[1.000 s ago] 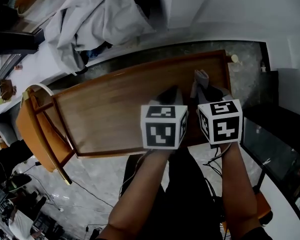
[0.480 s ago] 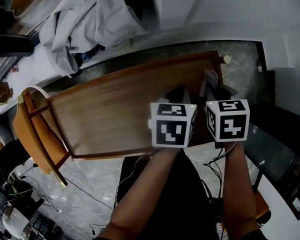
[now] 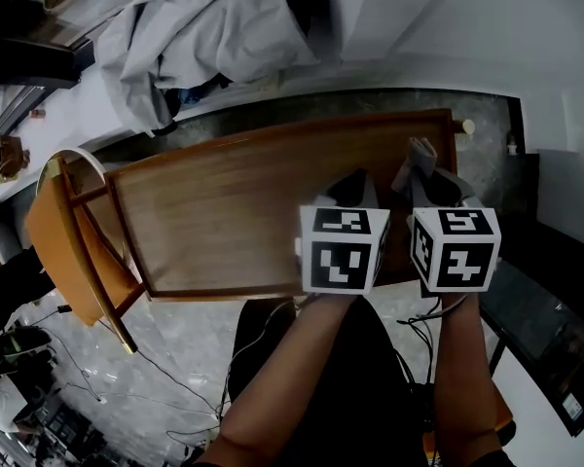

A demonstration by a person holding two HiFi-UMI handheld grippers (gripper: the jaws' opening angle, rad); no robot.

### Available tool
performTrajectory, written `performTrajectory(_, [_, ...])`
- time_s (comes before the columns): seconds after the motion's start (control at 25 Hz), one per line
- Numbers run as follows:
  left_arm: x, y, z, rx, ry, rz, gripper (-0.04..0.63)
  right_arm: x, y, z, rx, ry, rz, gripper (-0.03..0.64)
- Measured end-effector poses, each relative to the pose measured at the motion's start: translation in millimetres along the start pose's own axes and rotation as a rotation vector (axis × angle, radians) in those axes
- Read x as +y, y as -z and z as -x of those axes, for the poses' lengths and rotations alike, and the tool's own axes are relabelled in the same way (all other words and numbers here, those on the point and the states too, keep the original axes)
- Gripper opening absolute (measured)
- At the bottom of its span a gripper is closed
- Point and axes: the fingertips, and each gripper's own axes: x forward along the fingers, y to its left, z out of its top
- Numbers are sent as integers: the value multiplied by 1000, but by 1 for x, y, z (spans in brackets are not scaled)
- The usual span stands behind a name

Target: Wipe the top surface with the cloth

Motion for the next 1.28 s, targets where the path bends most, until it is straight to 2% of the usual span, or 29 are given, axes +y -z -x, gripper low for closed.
performTrajectory(0.24, [88, 8, 59, -43, -108, 65, 11, 107, -30, -14, -32, -114, 58, 37])
performTrajectory(0.56, [217, 32, 165, -81, -279, 145, 11, 279, -39, -29, -24, -296, 127, 37])
performTrajectory(0.76, [276, 46, 213, -80, -353, 164, 11, 358, -41, -40, -12, -373, 146, 37])
performTrajectory(1.04, [317, 55, 259, -75, -388, 172, 11, 436, -39, -46, -1, -437, 150, 37])
performTrajectory(1.28, [319, 51, 274, -80, -370, 162, 11, 468, -30, -48, 44, -497, 105, 37])
